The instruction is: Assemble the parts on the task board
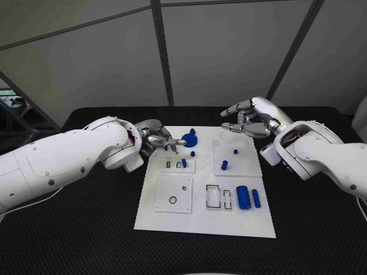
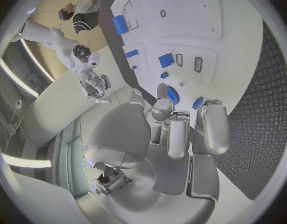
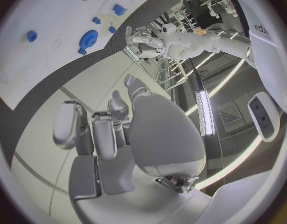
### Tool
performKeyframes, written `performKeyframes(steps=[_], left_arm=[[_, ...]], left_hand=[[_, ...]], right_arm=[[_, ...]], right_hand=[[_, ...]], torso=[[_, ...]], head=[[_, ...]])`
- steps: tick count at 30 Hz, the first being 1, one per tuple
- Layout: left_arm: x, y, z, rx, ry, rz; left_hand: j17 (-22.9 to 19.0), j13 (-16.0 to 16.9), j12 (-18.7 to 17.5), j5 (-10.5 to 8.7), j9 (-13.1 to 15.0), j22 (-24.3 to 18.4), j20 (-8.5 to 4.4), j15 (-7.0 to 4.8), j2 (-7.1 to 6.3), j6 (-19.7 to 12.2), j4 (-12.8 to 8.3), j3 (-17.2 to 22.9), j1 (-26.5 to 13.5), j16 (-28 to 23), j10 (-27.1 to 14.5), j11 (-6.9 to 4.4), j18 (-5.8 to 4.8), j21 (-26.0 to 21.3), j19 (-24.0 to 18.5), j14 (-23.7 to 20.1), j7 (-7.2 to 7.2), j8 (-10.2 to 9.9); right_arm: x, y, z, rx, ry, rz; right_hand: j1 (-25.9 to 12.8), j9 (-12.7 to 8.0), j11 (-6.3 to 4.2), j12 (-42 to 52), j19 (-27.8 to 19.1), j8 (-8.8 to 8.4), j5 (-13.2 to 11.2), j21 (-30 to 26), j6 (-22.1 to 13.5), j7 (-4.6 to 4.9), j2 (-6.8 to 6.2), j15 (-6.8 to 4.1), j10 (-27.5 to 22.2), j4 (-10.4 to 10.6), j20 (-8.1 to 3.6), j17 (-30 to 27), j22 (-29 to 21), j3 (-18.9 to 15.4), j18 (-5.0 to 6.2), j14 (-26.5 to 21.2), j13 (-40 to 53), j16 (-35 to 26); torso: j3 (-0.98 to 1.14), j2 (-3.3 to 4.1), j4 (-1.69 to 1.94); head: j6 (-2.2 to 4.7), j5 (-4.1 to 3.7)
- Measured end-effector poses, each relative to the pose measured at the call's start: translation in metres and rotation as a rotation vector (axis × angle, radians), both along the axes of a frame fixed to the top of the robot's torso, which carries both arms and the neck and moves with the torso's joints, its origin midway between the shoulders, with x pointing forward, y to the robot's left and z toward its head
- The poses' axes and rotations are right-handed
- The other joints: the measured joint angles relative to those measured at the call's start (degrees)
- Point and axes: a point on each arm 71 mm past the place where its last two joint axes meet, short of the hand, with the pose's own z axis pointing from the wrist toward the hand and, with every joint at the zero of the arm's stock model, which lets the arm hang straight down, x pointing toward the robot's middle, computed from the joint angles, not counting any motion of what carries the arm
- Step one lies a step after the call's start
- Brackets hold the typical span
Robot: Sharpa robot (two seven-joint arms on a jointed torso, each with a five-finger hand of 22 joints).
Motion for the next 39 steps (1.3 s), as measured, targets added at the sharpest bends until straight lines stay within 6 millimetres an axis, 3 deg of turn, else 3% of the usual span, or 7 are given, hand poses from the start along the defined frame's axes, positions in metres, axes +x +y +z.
performKeyframes(steps=[6, 9, 22, 39], left_arm=[[0.004, -0.010, -0.003, 0.109, 0.023, -0.031], [0.005, -0.015, -0.005, 0.141, 0.034, -0.046], [0.006, -0.033, -0.016, 0.233, 0.070, -0.104], [0.004, -0.038, -0.018, 0.266, 0.086, -0.140]], left_hand=[[0.0, -1.0, -0.7, -0.27, 0.3, -0.3, 0.00, 0.00, 0.08, -0.4, -0.1, -0.7, -0.8, 0.7, -0.7, 0.04, 0.01, -0.4, 0.0, 0.0, 0.29, 0.0], [0.0, -1.3, -1.1, -0.27, 0.4, 1.5, 0.10, 0.00, 0.07, -0.7, -0.1, -0.9, -0.8, 0.9, -1.0, 0.11, 0.02, 0.8, 0.9, 0.0, 0.17, 0.0], [0.0, -2.6, -2.1, -0.27, 0.6, 2.6, -0.11, 0.00, 0.30, -0.7, 0.0, -1.1, -1.0, 1.1, -1.7, 0.23, 0.02, 1.2, 1.5, 0.0, 0.16, 0.0], [0.0, -2.4, -2.1, -0.27, 1.0, 3.2, 0.10, 0.01, 0.32, -0.9, -0.2, -1.2, -1.0, 1.3, -1.9, 0.05, 0.01, 1.4, 1.7, 0.0, 0.37, 0.0]], right_arm=[[0.005, -0.005, 0.001, 0.018, -0.003, -0.035], [0.006, -0.005, 0.001, 0.022, -0.002, -0.044], [0.009, -0.006, 0.000, 0.029, 0.007, -0.067], [0.013, -0.007, -0.003, 0.025, 0.020, -0.088]], right_hand=[[0.0, -0.1, -0.20, -0.8, -0.4, 0.00, 0.4, -0.6, 0.0, 0.00, 0.00, 0.00, -0.4, 0.0, 0.03, 0.0, -1.0, 0.0, 0.00, 0.0, -1.0, -0.4], [0.0, -0.1, -0.02, -1.2, -0.6, 0.00, 0.7, -0.6, 0.0, 0.00, 0.00, 0.00, -0.6, 0.0, -0.16, 0.0, -1.1, 0.0, 0.89, 0.0, -1.2, -0.7], [0.0, -0.2, -0.02, -1.8, -0.8, 0.00, 0.7, -0.9, -0.2, -0.19, 0.00, 0.00, -1.0, 0.0, 0.05, 0.0, -1.7, 0.0, 0.88, 0.0, -1.9, -0.9], [-0.2, -0.2, -0.23, -2.1, -1.0, 0.00, 0.7, -1.1, -0.2, -0.19, -0.24, 0.00, -1.2, 0.0, -0.16, 0.0, -2.0, 0.0, 0.87, 0.0, -2.3, -0.9]], torso=[[0.04, -0.14, -0.08], [0.03, -0.15, -0.08], [-0.10, 0.07, -0.04], [-0.13, 0.09, -0.07]], head=[[-0.08, 0.19], [-0.07, 0.16], [-0.61, -0.07], [-1.30, -0.47]])
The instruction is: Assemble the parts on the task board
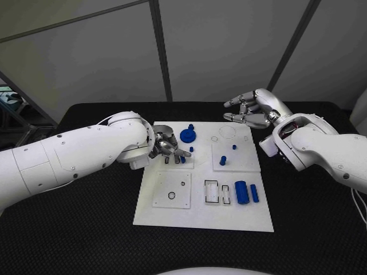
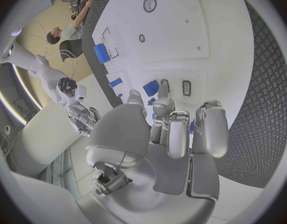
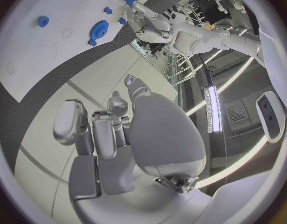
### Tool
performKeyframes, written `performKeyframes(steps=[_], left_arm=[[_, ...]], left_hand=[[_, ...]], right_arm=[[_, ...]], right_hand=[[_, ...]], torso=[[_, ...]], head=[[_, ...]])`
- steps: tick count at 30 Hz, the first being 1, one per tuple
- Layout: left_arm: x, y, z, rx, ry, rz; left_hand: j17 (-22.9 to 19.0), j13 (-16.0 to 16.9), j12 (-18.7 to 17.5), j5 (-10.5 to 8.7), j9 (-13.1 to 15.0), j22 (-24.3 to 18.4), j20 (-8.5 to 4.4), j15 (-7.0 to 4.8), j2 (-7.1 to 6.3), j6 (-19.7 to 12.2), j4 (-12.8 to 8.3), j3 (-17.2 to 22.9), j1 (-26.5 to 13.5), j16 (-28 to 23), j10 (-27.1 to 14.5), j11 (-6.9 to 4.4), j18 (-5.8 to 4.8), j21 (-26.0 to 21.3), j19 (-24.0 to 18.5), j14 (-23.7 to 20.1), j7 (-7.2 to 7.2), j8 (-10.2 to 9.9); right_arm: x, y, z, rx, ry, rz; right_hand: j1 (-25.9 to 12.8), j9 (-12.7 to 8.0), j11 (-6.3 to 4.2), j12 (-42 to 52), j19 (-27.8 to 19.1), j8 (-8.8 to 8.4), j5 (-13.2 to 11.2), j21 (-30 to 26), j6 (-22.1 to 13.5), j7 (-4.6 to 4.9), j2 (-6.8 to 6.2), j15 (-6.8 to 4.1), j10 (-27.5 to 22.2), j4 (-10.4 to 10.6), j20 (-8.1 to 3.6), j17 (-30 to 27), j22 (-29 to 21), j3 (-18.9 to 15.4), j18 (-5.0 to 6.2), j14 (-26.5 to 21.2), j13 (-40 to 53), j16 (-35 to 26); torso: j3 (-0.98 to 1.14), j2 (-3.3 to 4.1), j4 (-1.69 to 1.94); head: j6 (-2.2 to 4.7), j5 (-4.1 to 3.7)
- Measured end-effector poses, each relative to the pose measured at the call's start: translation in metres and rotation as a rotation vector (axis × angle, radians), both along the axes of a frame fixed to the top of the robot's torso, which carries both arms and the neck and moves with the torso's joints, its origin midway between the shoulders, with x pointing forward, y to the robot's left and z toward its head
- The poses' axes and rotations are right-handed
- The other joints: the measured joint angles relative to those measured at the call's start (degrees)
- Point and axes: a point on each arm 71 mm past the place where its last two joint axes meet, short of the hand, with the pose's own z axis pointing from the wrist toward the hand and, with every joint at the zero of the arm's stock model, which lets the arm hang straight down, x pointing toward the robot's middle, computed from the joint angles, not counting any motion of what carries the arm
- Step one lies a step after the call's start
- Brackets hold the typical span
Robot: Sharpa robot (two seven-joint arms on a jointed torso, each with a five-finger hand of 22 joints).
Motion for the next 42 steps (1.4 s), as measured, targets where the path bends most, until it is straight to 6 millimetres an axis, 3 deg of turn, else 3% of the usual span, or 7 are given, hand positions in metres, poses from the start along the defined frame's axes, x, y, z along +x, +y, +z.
performKeyframes(steps=[12, 27, 42], left_arm=[[-0.0003, -0.0015, 0.0003, 0.003, -0.002, -0.005], [-0.0008, -0.0052, 0.0007, 0.001, -0.004, -0.011], [0.0005, -0.0072, 0.0006, 0.002, -0.005, -0.012]], left_hand=[[0.0, 0.7, 0.0, 0.00, 1.7, 0.1, -0.21, -0.20, 1.56, 0.3, -0.2, 0.2, 1.6, 0.0, 0.0, 0.00, 0.00, 0.2, 0.2, -0.2, -0.32, 1.6], [0.0, 1.0, 0.3, 0.00, 3.3, 0.4, -0.41, -0.40, 1.35, 0.1, -0.6, 0.3, 3.6, 0.0, 0.2, -0.24, 0.01, 0.2, 0.4, 0.0, -0.53, 2.7], [0.0, 1.0, 0.3, 0.01, 4.5, 0.6, -0.41, -0.40, 2.41, -0.1, -1.8, 1.1, 5.8, 0.2, 0.2, -0.24, 0.01, 0.2, 0.4, 0.0, -0.74, 3.2]], right_arm=[[0.0023, 0.0009, -0.0014, -0.004, 0.008, -0.006], [0.0035, 0.0020, -0.0029, -0.011, 0.018, -0.007], [0.0033, 0.0042, -0.0035, -0.019, 0.023, 0.000]], right_hand=[[0.0, 0.0, 0.00, 0.0, 0.0, 0.00, 0.0, 0.0, 0.0, 0.00, 0.00, 0.00, 0.0, 0.0, 0.00, 0.0, -0.1, 0.0, 0.00, 0.0, -0.1, -0.3], [0.0, 0.0, 0.01, 0.0, -0.2, 0.00, 0.0, -0.2, 0.0, 0.00, 0.00, 0.00, 0.0, 0.0, 0.21, 0.0, -0.3, 0.0, 0.00, 0.0, -0.1, -0.3], [0.0, 0.0, 0.01, 0.0, -0.2, 0.00, 0.0, -0.2, 0.0, 0.00, 0.00, 0.00, 0.0, 0.0, 0.21, 0.0, -0.3, 0.0, -0.01, 0.0, -0.1, -0.3]], torso=[[0.01, 0.04, 0.07], [0.02, 0.08, 0.04], [0.03, 0.10, -0.01]], head=[[-0.19, -0.03], [-0.31, -0.01], [-0.54, -0.04]])
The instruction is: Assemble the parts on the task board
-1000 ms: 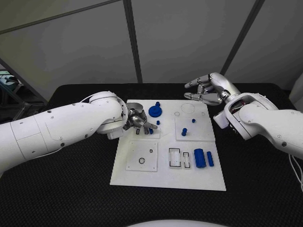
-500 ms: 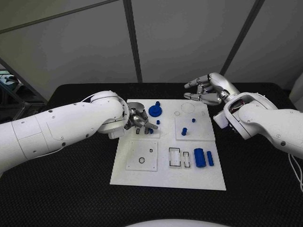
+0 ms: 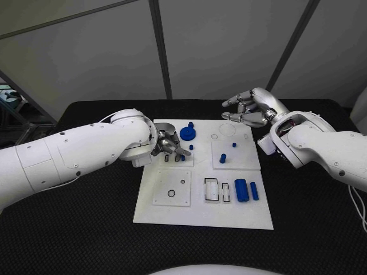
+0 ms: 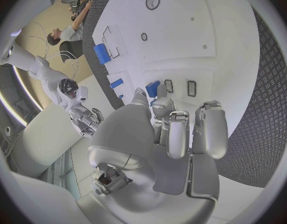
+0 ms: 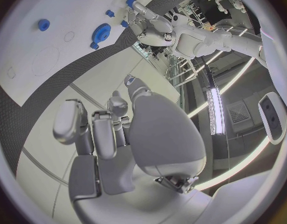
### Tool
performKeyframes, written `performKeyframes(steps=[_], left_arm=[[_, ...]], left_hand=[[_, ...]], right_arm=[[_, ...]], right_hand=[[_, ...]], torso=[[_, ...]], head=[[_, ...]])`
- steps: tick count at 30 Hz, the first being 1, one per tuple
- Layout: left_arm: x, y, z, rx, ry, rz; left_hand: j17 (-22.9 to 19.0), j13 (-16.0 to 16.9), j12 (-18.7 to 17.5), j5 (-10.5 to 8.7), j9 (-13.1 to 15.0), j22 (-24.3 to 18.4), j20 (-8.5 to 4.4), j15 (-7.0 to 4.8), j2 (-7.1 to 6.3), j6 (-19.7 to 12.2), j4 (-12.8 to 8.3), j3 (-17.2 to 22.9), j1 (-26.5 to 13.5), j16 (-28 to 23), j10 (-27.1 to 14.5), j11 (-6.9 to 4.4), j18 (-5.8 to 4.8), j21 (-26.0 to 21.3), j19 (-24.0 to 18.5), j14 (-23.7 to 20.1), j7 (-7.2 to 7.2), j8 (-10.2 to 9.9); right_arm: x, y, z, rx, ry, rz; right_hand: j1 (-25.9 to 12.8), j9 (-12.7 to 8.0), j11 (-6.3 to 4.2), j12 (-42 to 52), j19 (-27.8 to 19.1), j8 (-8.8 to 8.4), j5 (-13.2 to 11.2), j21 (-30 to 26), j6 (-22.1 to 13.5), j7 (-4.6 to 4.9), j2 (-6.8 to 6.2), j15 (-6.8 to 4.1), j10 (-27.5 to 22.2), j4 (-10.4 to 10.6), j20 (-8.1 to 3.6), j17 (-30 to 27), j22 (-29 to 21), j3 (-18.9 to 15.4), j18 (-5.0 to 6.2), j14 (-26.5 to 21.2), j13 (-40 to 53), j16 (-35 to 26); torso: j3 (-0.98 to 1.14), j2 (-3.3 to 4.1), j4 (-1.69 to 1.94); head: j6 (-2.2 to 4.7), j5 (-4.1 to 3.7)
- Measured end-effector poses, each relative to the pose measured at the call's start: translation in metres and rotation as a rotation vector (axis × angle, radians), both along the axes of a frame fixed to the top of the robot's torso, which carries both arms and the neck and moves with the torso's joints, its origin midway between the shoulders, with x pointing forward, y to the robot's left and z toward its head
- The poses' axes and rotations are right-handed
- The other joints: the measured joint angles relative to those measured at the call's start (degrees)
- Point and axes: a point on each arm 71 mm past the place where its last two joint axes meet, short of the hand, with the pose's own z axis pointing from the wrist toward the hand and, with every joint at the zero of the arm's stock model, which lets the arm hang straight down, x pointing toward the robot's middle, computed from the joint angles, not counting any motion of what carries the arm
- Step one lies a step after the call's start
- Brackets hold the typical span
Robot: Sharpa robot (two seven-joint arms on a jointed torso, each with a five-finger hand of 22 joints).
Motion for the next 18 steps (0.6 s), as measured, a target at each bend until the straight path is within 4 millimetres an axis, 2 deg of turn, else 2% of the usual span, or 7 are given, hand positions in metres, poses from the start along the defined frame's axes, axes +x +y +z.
performKeyframes(steps=[2, 11, 18], left_arm=[[0.0002, 0.0000, 0.0000, 0.000, 0.000, 0.000], [0.0009, 0.0002, 0.0002, 0.000, -0.001, 0.003], [0.0015, 0.0002, 0.0020, -0.003, -0.005, 0.004]], left_hand=[[0.0, 0.0, 0.0, 0.00, 0.2, 0.0, -0.02, 0.00, -0.04, -0.2, -0.2, 0.2, 0.6, 0.0, 0.0, 0.00, -0.01, 0.0, 0.0, 0.0, -0.20, 0.0], [0.0, 0.0, -0.3, 0.00, 1.2, 0.1, -0.21, -0.26, 1.61, -0.8, -2.1, 2.8, 3.9, 0.0, -0.2, -0.21, 0.00, 0.0, 0.2, -0.2, -0.39, 0.3], [0.0, -0.3, -0.9, 0.73, 1.6, 0.2, -0.33, -0.43, 1.58, -1.6, -3.5, 6.3, 6.9, 0.0, -0.6, -0.49, 0.00, 0.0, 0.3, 0.0, -0.70, 0.3]], right_arm=[[-0.0001, 0.0001, 0.0000, -0.001, 0.001, 0.001], [-0.0001, 0.0009, -0.0003, -0.003, 0.004, 0.004], [-0.0001, 0.0014, -0.0006, -0.006, 0.007, 0.006]], right_hand=[[0.0, 0.0, 0.00, 0.0, 0.0, 0.00, 0.0, 0.0, 0.0, 0.00, 0.00, 0.00, 0.0, 0.0, 0.00, 0.0, 0.0, 0.0, 0.00, 0.0, 0.0, 0.0], [0.0, 0.0, 0.00, 0.0, 0.0, 0.00, 0.2, -0.2, 0.0, 0.00, 0.02, 0.00, 0.0, 0.0, 0.00, 0.0, -0.2, 0.0, 0.00, 0.0, -0.1, 0.0], [-0.3, 0.0, 0.00, 0.0, 0.0, 0.00, 0.2, -0.2, 0.0, 0.00, 0.32, 0.00, 0.0, 0.0, 0.00, 0.0, -0.2, 0.0, 0.01, 0.0, -0.1, 0.0]], torso=[[0.00, 0.00, 0.00], [0.00, 0.00, 0.00], [0.00, 0.00, 0.04]], head=[[0.00, -0.07], [-0.15, -0.06], [-0.25, 0.00]])
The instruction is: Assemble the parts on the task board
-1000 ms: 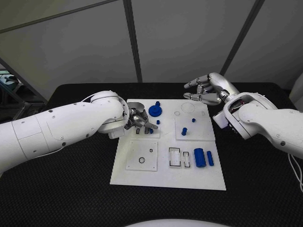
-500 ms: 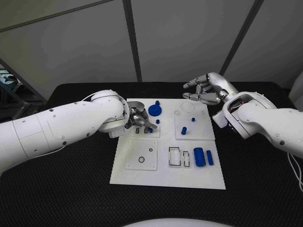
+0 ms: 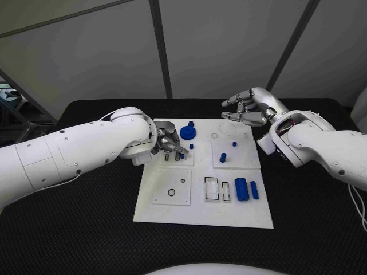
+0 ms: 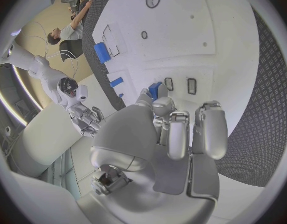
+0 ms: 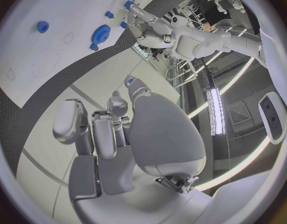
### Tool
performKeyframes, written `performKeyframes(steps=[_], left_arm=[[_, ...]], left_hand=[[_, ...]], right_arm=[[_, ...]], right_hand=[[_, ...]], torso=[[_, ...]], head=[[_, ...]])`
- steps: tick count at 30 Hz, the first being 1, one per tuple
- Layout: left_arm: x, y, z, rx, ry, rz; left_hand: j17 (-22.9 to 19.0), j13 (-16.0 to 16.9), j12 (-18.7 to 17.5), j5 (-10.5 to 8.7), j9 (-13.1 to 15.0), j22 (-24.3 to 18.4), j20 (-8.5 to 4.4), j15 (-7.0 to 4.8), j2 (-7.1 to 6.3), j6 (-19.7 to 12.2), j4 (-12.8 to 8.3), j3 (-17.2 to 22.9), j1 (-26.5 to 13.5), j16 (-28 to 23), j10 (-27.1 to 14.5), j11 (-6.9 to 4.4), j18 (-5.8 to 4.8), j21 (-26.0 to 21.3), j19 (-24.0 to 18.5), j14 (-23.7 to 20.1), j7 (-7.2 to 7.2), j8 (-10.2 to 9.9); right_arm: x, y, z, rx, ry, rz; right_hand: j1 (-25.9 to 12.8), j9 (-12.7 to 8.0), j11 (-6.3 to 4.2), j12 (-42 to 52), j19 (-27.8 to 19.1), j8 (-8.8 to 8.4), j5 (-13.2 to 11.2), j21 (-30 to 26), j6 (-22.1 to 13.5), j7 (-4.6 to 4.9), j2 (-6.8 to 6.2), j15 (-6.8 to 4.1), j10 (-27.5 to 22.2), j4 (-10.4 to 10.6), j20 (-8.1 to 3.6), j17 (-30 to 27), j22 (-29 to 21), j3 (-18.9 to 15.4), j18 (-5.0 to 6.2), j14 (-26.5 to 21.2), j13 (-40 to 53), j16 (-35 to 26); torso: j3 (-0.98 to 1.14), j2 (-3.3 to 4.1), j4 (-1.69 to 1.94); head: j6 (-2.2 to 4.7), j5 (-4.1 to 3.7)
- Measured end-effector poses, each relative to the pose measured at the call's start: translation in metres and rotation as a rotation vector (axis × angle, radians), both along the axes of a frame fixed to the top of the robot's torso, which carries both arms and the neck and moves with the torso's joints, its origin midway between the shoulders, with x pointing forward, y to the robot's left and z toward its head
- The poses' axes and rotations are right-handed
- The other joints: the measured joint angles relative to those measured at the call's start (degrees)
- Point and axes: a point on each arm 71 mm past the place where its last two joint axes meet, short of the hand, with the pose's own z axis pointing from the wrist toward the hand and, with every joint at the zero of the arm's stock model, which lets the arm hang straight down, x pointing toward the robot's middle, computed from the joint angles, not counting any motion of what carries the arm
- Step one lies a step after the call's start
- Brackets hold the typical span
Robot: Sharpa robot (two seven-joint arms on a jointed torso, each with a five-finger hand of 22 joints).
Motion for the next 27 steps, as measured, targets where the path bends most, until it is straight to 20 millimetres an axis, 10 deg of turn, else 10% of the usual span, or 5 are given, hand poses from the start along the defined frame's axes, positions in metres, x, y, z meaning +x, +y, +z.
performKeyframes(steps=[10, 18, 23, 27], left_arm=[[-0.001, 0.003, 0.001, -0.010, 0.006, 0.006], [-0.005, 0.008, -0.001, -0.027, 0.023, 0.017], [-0.007, 0.012, 0.000, -0.049, 0.021, 0.038], [-0.009, 0.015, 0.002, -0.073, 0.011, 0.059]], left_hand=[[0.0, -1.2, -1.8, 2.11, 0.1, 0.1, -0.08, -0.20, -2.03, -0.5, 0.4, 7.1, 2.2, 0.0, -0.6, -0.39, 0.00, 0.0, 0.1, -0.2, 0.11, -1.3], [0.0, -2.0, -3.2, 6.67, 1.6, 0.6, -0.08, -0.19, -12.04, -0.5, 3.9, 26.6, -2.2, 0.0, -0.8, -0.18, 0.00, -0.3, 0.1, -0.2, 0.54, -2.3], [0.0, -0.9, -2.7, 7.41, 4.1, 1.3, -0.08, -0.18, -15.75, -0.5, 3.4, 34.8, -6.4, 0.0, 0.6, -0.11, 0.00, -0.3, 0.1, -0.2, 0.54, -0.7], [0.0, -0.4, -2.4, 9.17, 5.3, 1.5, -0.08, -0.18, -16.17, -0.5, 2.0, 37.2, -9.3, 0.0, 1.1, -0.03, 0.00, -0.3, 0.1, -0.2, 0.54, 0.2]], right_arm=[[0.000, 0.000, 0.000, -0.003, 0.004, 0.003], [0.000, 0.000, -0.001, -0.005, 0.007, 0.003], [0.001, 0.000, -0.001, -0.006, 0.008, 0.003], [0.001, 0.000, -0.001, -0.007, 0.008, 0.002]], right_hand=[[0.0, 0.0, 0.00, 0.0, 0.0, 0.00, 0.0, 0.0, 0.0, 0.00, 0.00, -0.21, 0.0, 0.0, 0.00, 0.0, 0.0, 0.0, 0.00, -0.2, 0.0, 0.0], [0.0, 0.0, 0.00, 0.0, 0.0, 0.22, 0.0, 0.0, 0.0, 0.00, 0.00, -0.21, 0.0, 0.0, 0.00, 0.0, 0.0, 0.0, 0.00, -0.2, 0.0, 0.0], [0.0, 0.0, 0.00, 0.0, 0.0, 0.22, 0.0, 0.0, 0.0, 0.00, 0.00, -0.21, 0.0, 0.2, 0.00, 0.0, 0.0, -0.2, 0.00, -0.2, 0.0, 0.0], [0.0, 0.0, 0.00, 0.0, 0.0, 0.22, 0.0, 0.0, 0.0, 0.00, -0.01, -0.21, 0.0, 0.2, 0.00, 0.0, 0.0, -0.2, 0.00, -0.2, 0.0, 0.0]], torso=[[-0.01, -0.02, 0.03], [-0.02, -0.03, 0.04], [-0.02, -0.03, 0.04], [-0.03, -0.03, 0.04]], head=[[-0.12, 0.09], [-0.12, 0.16], [-0.14, 0.24], [-0.14, 0.25]])
